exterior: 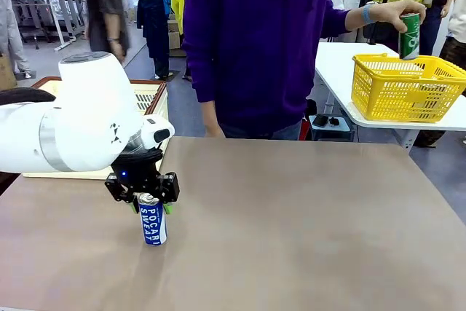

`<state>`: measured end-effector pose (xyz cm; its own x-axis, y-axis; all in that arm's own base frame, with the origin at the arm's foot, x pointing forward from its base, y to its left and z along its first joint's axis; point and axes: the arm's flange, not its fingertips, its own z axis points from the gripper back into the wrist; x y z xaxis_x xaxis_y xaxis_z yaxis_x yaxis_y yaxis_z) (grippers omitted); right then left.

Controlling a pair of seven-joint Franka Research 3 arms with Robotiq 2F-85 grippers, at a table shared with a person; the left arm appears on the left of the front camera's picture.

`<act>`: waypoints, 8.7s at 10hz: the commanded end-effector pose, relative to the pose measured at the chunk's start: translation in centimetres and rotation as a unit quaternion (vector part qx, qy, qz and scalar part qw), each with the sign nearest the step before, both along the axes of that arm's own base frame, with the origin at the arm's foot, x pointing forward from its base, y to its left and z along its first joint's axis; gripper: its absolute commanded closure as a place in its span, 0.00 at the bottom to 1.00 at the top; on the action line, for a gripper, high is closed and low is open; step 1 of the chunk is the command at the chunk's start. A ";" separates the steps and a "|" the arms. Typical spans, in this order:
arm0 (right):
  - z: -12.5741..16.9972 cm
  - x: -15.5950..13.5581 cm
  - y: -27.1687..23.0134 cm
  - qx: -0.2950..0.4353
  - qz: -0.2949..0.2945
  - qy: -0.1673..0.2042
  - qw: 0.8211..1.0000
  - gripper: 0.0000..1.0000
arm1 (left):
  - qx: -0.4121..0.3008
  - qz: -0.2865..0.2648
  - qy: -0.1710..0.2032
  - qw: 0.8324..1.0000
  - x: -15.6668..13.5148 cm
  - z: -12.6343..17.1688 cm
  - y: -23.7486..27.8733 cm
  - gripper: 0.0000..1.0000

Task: Place the drinks into the Shopping basket.
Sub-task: Pick up one drink and place it into the Shopping basket.

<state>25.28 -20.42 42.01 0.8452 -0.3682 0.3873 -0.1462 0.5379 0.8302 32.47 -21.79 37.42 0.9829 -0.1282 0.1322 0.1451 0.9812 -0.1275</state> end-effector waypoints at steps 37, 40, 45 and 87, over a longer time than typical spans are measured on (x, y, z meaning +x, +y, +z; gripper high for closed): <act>6.6 -5.7 -6.2 -0.021 0.003 -0.091 0.996 0.00 | -0.009 0.226 -0.094 0.970 26.9 6.8 17.4 1.00; 6.6 -5.7 -6.2 -0.021 0.003 -0.091 0.996 0.00 | 0.033 0.228 -0.073 0.970 27.1 5.9 17.4 0.29; 6.6 -5.7 -6.2 -0.021 0.003 -0.091 0.996 0.00 | -0.016 0.237 -0.111 0.965 24.3 11.8 18.5 0.00; 2.0 15.3 19.1 -0.546 0.021 0.182 0.817 0.00 | -0.541 0.177 0.105 0.815 -2.7 14.7 37.6 0.00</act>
